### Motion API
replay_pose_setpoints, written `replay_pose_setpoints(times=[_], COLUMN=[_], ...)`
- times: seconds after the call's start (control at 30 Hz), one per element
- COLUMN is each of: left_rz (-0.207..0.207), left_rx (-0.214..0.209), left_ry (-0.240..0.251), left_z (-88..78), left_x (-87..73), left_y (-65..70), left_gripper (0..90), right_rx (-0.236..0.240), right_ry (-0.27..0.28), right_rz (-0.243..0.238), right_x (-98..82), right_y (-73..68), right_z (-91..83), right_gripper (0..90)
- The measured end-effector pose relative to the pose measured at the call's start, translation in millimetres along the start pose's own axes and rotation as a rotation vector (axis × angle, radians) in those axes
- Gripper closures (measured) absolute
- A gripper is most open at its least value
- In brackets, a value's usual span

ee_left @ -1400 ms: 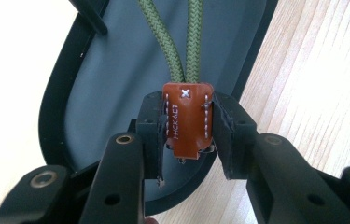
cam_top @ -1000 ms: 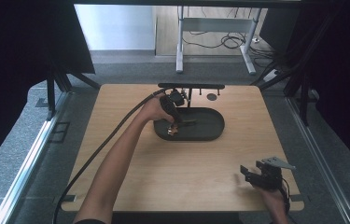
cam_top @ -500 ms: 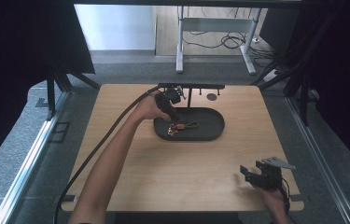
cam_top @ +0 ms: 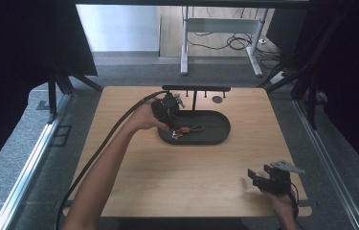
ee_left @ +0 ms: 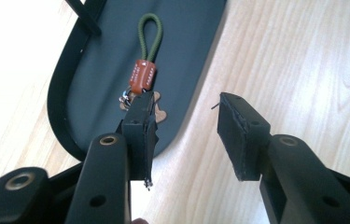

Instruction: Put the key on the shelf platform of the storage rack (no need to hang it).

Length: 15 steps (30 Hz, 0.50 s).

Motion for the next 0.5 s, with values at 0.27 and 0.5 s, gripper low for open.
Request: replay_pose_setpoints(times=[0.27,0.5], left_rz=[0.01,-0.014], left_rx=[-0.008,-0.015], left_ry=[0.037,0.067], left_z=[-16.7,-24.9], left_x=[-25.5,-55.4], left_y=[23.2,43.1], left_gripper=[53.0,51.7], right_rx=[-0.002,0.002], right_ry=[-0.003,-0.007], right_rz=[-0.014,-0.026], right_x=[0.2,0.8], right_y=[-3.1,-7.6], right_z=[0.6,1.6], right_gripper=[26.5,26.4])
Point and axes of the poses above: each handheld gripper's, and its own axes: z roughly forward along the jaws, x roughly out of its top, y roughly to its right, the point moved 7 cm from there along z, roughly forward along the jaws, and after that the axes turned 3 degrees about y, right-handed, at the moved point
